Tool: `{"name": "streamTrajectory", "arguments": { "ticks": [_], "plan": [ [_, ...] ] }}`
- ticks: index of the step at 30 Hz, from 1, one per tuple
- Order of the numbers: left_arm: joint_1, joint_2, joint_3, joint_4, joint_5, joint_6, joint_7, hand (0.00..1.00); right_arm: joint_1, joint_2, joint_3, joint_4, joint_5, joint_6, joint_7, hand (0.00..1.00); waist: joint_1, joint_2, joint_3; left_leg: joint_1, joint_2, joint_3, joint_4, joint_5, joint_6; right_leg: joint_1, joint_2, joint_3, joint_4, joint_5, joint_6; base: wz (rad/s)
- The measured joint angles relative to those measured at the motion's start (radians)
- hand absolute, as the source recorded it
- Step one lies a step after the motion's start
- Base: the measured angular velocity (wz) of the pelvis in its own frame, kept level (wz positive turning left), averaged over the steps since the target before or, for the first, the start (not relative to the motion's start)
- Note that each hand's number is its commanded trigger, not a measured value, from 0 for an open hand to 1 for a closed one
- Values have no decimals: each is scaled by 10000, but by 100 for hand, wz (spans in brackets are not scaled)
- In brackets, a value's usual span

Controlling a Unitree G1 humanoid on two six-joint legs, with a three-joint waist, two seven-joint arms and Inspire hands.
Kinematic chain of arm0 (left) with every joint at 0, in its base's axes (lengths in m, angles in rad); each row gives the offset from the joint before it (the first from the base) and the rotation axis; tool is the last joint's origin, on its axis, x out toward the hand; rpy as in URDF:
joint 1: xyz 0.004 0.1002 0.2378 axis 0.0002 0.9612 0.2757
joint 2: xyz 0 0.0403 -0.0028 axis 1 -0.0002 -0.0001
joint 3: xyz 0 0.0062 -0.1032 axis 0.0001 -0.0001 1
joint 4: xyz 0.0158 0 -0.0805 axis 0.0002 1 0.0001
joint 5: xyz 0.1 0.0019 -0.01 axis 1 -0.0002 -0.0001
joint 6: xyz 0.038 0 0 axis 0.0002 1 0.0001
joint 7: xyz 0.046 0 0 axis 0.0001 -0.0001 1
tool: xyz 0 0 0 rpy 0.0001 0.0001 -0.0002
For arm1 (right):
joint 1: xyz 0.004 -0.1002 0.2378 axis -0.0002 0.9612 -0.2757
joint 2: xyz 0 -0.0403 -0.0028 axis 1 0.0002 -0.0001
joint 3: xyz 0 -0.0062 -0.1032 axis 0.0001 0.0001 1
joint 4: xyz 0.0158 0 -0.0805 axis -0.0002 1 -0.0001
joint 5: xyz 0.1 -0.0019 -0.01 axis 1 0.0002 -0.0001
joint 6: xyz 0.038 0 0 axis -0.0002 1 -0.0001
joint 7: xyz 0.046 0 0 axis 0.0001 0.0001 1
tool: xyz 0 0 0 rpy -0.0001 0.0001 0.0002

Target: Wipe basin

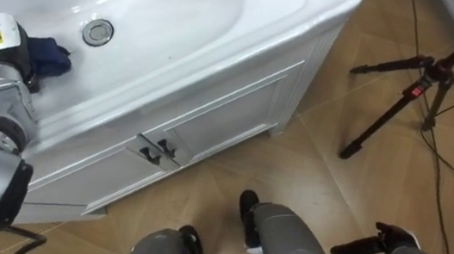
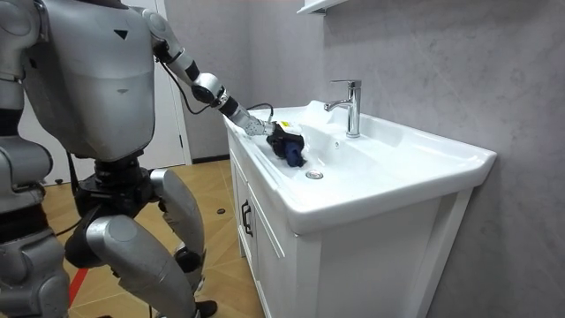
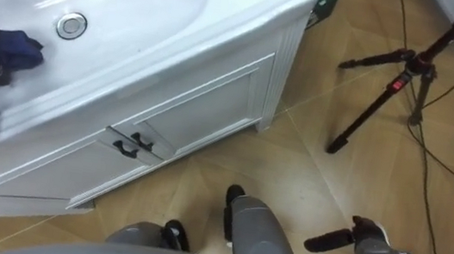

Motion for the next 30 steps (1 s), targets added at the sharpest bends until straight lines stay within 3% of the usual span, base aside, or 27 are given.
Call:
{"name": "streamTrajectory", "arguments": {
  "ticks": [3, 5, 9, 12, 15, 23, 30],
  "plan": [
    [421, -9, 270, -72, 37, -117, 96, 100, 155, -12, -170, 77, -50, -30, 6, 0, 191, 75, -52, 449, -32, -14, -283, 12, -7, 415, 68, 16, -229, 37, -1, -6],
    [902, -8, 343, -185, 103, -127, 97, 100, 436, -44, -362, 76, -37, -30, 5, 0, 218, 149, -155, 934, -72, -15, -579, 20, -25, 787, 50, -10, -239, -124, -4, 4],
    [1593, -59, 647, -719, 167, -247, 59, 100, 714, -49, -578, 42, -64, -30, 1, 0, 217, 203, -207, 1530, -143, -85, -1057, 133, -158, 1206, 12, -79, -247, -306, -87, 7],
    [1880, -306, 1119, -1047, 205, -250, -133, 100, 822, -39, -931, 180, -416, -110, 3, 0, 217, 240, -230, 2009, -173, -221, -1322, 190, -200, 1621, -17, -154, -278, -481, -161, 13],
    [2252, -483, 1125, -1364, 206, -250, -253, 100, 829, -55, -998, 276, -443, -113, 8, 0, 243, 345, -290, 2467, -172, -269, -1565, 215, -220, 2066, -13, -237, -441, -584, -159, 9],
    [3308, -791, 1414, -3085, 867, -245, -816, 100, 1387, -41, -1479, 158, -925, -111, 111, 0, 332, 464, -297, 3521, -244, -289, -2063, 284, -201, 3162, -99, -488, -804, -812, -24, 12],
    [3924, -915, 1497, -4219, 855, -227, -879, 100, 1865, -48, -1904, 71, -999, -108, 147, 0, 354, 616, -272, 3842, -314, -634, -2272, 296, -179, 3585, -134, -629, -940, -926, 47, 14]
  ]
}}
